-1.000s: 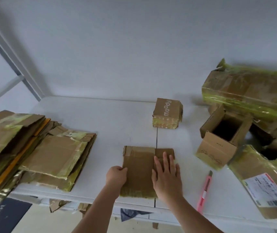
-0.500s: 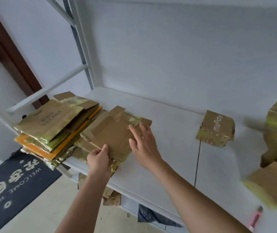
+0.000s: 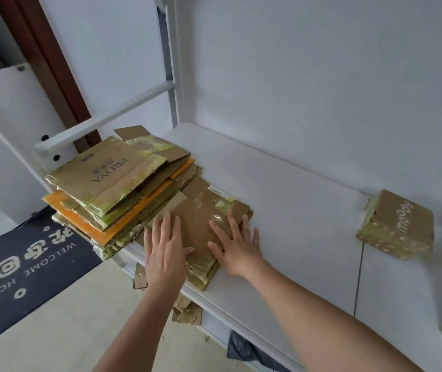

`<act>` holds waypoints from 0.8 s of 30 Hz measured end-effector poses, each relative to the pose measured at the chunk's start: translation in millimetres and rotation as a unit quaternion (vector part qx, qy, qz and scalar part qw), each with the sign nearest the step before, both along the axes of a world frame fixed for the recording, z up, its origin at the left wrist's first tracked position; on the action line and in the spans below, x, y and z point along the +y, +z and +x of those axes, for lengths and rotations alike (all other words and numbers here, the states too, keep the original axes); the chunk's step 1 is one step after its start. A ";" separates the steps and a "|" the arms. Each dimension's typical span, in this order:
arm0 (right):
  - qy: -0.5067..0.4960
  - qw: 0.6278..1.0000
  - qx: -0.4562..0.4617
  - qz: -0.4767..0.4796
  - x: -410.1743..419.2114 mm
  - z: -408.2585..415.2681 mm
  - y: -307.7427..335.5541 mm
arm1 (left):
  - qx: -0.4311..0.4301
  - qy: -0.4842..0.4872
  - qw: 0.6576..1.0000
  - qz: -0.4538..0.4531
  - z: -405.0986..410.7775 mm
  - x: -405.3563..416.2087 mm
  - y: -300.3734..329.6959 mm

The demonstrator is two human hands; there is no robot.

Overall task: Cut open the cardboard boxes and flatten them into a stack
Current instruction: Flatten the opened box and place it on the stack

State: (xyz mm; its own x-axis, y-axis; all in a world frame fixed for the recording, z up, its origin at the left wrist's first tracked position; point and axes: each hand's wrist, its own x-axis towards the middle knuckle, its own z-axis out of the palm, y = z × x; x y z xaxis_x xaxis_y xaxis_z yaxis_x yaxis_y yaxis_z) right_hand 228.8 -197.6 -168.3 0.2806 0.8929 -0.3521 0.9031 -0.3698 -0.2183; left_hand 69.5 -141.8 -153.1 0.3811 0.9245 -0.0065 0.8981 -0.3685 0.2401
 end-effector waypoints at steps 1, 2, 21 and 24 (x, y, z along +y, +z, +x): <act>-0.001 1.000 0.001 -0.001 0.1 -0.2 -1.9 | 0.009 -0.008 0.999 -0.049 -3.2 6.7 -4.9; 0.000 1.000 0.003 -0.004 0.2 -0.4 -3.6 | 0.014 -0.014 0.995 -0.096 -6.1 12.6 -7.0; -0.262 0.946 -0.079 0.172 -139.4 141.2 32.5 | -0.052 -0.070 0.996 0.024 82.7 -18.0 44.3; -0.348 0.920 -0.075 0.165 -173.0 177.5 37.5 | -0.106 -0.170 0.980 -0.004 135.2 -44.5 45.0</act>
